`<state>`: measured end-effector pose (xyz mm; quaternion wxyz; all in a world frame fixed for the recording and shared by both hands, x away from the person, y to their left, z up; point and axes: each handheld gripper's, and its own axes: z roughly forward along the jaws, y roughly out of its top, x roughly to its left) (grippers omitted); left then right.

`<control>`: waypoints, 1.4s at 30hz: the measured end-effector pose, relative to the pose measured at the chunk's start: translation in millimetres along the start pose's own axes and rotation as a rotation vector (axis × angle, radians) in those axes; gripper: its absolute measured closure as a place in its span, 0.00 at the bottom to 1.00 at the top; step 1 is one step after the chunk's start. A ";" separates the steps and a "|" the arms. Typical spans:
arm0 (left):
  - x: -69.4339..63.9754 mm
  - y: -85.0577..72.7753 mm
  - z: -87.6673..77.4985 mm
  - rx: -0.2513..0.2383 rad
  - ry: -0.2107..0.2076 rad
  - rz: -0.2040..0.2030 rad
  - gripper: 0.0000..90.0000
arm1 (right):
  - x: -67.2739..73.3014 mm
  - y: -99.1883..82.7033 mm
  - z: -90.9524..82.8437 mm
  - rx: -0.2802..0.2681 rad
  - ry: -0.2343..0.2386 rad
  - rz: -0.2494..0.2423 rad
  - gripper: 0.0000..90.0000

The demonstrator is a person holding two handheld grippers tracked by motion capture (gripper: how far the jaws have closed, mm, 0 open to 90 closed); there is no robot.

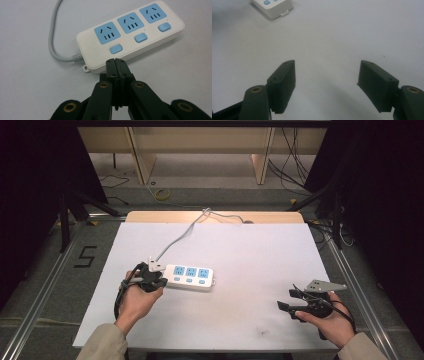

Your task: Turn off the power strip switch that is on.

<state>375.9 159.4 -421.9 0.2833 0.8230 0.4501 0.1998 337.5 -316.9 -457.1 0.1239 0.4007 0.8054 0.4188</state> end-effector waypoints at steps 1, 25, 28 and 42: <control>0.2 0.5 0.5 0.003 0.000 0.004 1.00 | 0.2 0.2 0.0 -0.001 0.000 0.000 0.34; -0.9 16.5 5.8 0.012 -0.010 0.004 1.00 | 0.5 -0.2 0.2 0.003 0.002 -0.004 0.34; -1.4 18.1 6.9 0.014 -0.011 0.004 1.00 | 0.5 -0.2 0.2 0.003 0.001 -0.004 0.34; -2.9 24.7 11.0 0.025 -0.017 -0.002 1.00 | 0.6 -0.2 -0.1 0.007 0.002 -0.005 0.34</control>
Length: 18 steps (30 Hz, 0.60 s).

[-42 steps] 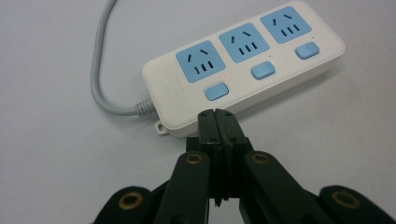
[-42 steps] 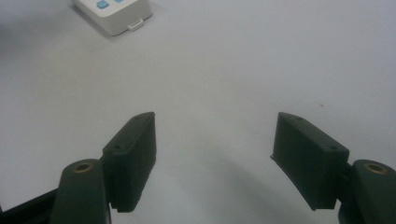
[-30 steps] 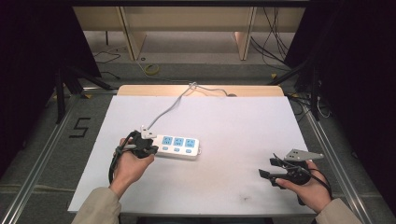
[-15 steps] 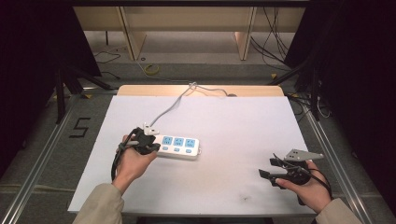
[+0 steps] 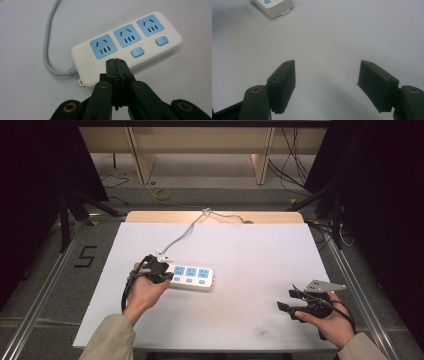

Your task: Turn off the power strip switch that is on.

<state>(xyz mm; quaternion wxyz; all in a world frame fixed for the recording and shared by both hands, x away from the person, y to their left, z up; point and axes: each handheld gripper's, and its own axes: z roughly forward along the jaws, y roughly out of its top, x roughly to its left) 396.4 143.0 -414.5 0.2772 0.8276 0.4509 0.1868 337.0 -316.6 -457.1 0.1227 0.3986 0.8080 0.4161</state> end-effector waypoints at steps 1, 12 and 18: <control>0.3 0.5 0.1 0.002 0.000 0.002 1.00 | 0.0 0.0 0.0 0.000 0.000 0.000 0.34; 0.9 3.5 2.8 0.019 -0.007 -0.004 1.00 | 0.2 -0.1 0.1 0.002 -0.001 0.000 0.34; 0.2 5.5 5.0 0.029 -0.010 -0.001 1.00 | 0.1 -0.1 0.3 0.001 -0.001 0.001 0.34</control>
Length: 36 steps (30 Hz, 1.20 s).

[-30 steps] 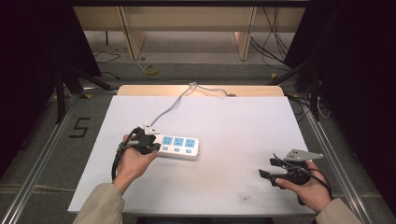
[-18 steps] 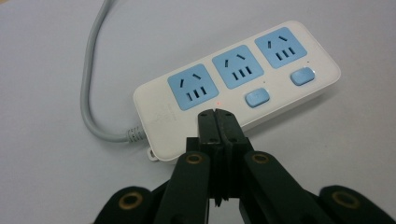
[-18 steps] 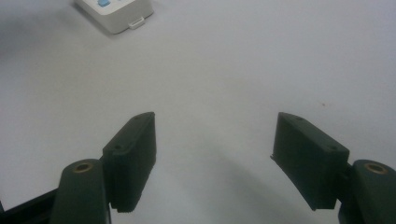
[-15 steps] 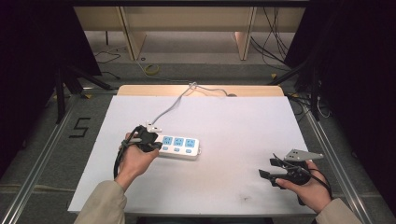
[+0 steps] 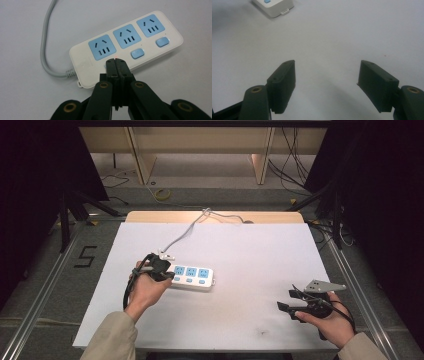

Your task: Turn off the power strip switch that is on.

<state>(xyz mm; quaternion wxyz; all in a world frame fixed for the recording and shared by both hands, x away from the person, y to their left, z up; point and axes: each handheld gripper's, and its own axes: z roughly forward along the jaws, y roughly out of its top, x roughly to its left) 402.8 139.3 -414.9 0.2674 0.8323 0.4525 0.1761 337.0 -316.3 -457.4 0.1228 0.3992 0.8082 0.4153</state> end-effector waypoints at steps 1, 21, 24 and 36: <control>-0.1 0.4 0.3 0.002 0.000 0.000 1.00 | 0.0 0.0 0.0 -0.001 0.000 0.000 0.34; -2.9 6.4 9.4 0.048 -0.012 0.003 1.00 | -0.1 0.0 -0.1 0.002 0.000 -0.002 0.34; -3.4 6.9 11.3 0.056 -0.016 0.004 1.00 | 0.0 -0.1 0.2 0.001 0.000 -0.002 0.34; -3.3 9.5 21.1 0.075 -0.017 -0.003 1.00 | 0.3 -0.1 0.3 0.003 0.000 -0.003 0.34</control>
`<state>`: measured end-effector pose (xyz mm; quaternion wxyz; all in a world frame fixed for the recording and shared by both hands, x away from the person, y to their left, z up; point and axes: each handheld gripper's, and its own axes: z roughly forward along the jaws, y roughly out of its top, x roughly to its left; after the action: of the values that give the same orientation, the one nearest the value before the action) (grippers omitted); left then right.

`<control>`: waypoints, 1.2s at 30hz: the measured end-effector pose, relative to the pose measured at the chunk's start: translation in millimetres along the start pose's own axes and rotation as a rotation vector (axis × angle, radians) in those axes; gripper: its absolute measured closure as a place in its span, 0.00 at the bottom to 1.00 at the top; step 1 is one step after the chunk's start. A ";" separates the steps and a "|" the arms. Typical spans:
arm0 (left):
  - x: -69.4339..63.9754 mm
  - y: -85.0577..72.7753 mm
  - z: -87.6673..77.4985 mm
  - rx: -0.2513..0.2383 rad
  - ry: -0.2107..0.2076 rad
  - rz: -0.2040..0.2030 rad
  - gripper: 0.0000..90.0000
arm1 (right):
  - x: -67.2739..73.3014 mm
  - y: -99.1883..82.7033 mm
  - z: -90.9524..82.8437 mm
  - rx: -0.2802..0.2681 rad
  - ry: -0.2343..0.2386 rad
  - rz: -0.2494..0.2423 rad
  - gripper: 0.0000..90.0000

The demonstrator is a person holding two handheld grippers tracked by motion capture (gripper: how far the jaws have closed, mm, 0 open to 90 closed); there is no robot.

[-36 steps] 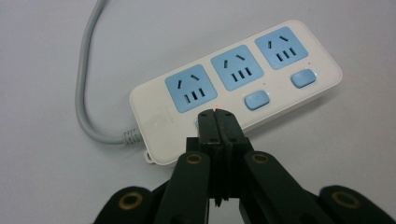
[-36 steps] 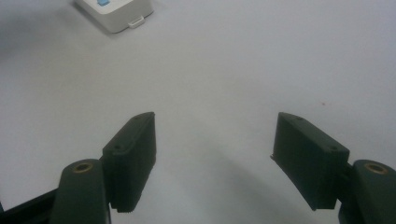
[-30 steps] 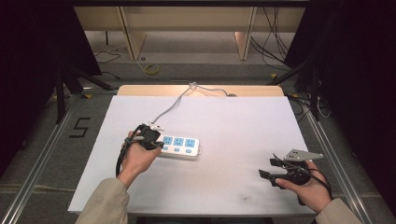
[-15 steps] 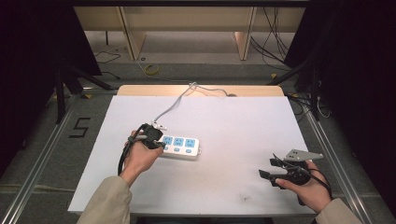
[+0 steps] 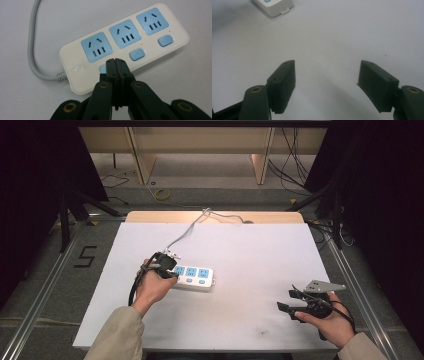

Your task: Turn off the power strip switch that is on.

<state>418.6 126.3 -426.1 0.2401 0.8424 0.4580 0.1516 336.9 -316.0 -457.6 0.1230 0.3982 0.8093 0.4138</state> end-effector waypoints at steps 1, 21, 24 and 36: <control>0.2 0.4 0.9 0.003 0.000 0.004 1.00 | 0.0 0.0 0.0 0.000 0.000 0.000 0.34; 4.1 6.3 11.3 0.019 0.003 -0.010 1.00 | -0.1 -0.1 0.0 0.000 0.000 -0.001 0.34; 4.0 7.2 12.4 0.022 0.003 -0.007 1.00 | -0.1 -0.1 0.0 0.000 0.000 -0.001 0.34; 4.5 10.8 16.1 0.026 0.002 -0.009 1.00 | -0.2 0.0 0.0 0.000 -0.001 -0.001 0.34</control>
<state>436.3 120.8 -433.6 0.2294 0.8432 0.4639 0.1453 337.0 -316.2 -457.7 0.1234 0.3981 0.8094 0.4136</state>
